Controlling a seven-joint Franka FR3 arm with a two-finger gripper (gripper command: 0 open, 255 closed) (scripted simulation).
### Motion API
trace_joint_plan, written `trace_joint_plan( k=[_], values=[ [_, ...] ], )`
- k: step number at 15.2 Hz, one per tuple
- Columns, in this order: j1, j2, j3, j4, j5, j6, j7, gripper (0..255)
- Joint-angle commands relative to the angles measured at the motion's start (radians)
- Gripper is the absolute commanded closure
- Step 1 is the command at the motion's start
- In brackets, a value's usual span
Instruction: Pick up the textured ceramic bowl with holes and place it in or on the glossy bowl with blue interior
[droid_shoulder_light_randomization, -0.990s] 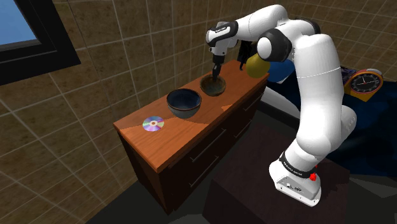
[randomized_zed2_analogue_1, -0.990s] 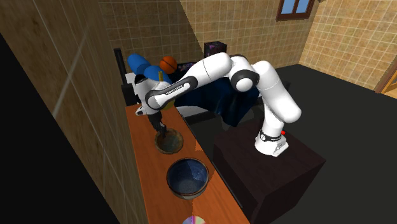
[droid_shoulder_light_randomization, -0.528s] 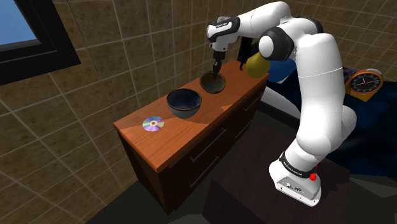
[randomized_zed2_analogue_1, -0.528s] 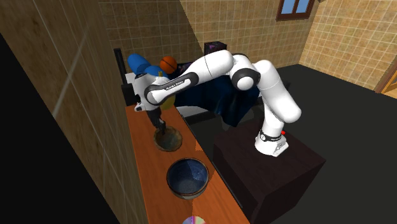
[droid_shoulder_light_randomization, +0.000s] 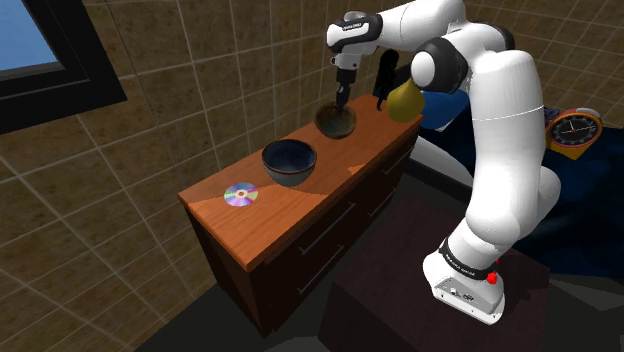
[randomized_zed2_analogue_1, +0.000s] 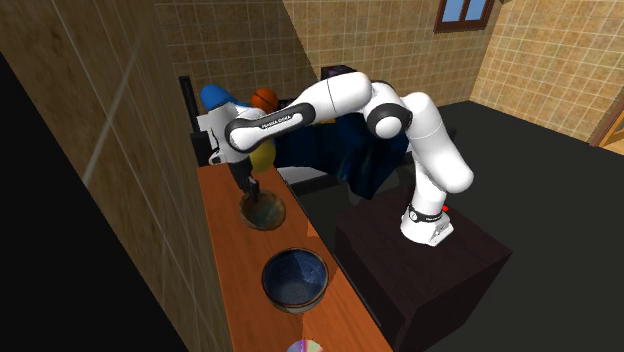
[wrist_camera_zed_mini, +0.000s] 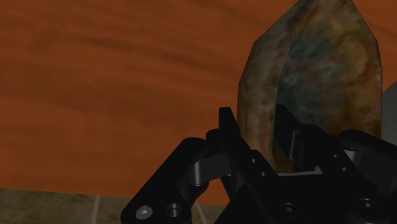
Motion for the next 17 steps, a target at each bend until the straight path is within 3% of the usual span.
trace_joint_plan(
  k=[1, 17],
  values=[
    [-0.001, -0.005, -0.001, 0.019, -0.002, -0.023, 0.004, 255],
    [-0.022, -0.015, -0.004, 0.220, -0.009, -0.230, 0.035, 255]
  ],
)
